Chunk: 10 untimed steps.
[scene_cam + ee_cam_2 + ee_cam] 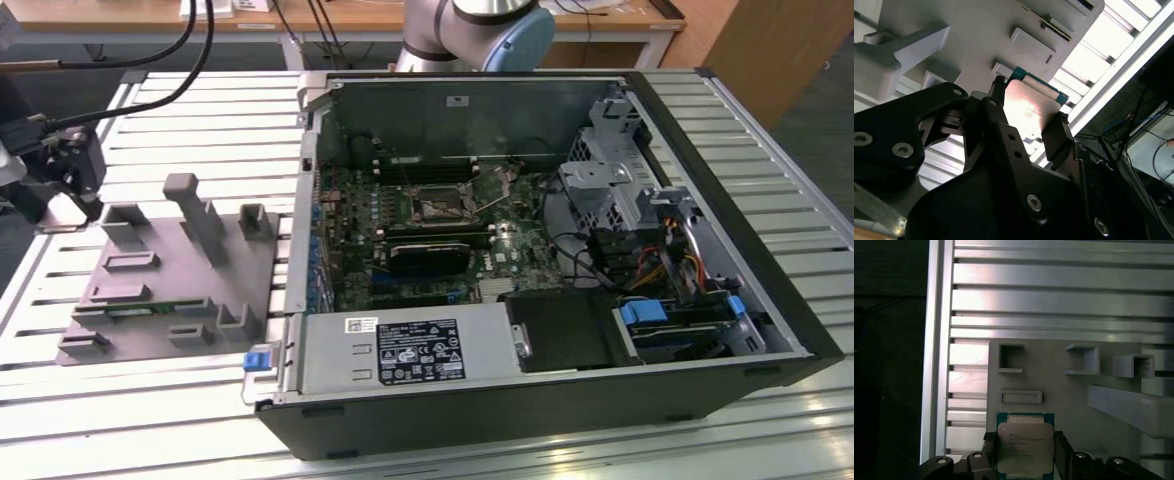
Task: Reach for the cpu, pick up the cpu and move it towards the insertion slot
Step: 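Pick up the cpu and move it towards the insertion slot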
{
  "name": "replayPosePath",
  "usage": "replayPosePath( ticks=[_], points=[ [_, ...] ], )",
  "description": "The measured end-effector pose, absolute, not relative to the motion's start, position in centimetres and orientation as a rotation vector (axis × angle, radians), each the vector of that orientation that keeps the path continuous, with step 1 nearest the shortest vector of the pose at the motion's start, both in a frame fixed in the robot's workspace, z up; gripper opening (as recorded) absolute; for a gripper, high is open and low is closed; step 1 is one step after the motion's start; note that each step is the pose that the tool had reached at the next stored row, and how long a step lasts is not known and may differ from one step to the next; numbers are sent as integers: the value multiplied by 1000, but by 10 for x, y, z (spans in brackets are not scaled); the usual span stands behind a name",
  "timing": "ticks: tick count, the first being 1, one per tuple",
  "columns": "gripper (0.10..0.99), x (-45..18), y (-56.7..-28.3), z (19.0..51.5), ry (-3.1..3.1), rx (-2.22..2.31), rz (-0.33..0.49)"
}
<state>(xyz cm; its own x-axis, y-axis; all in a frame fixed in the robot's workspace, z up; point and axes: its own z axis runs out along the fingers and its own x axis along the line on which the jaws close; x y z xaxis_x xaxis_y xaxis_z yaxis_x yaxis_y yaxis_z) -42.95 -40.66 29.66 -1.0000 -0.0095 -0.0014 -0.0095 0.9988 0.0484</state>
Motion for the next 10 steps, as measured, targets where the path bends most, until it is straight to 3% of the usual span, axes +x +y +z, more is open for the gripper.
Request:
replayPosePath(
  ticks=[10],
  points=[
    [541, -429, -407, 309, 3139, -15, 76]
  ],
)
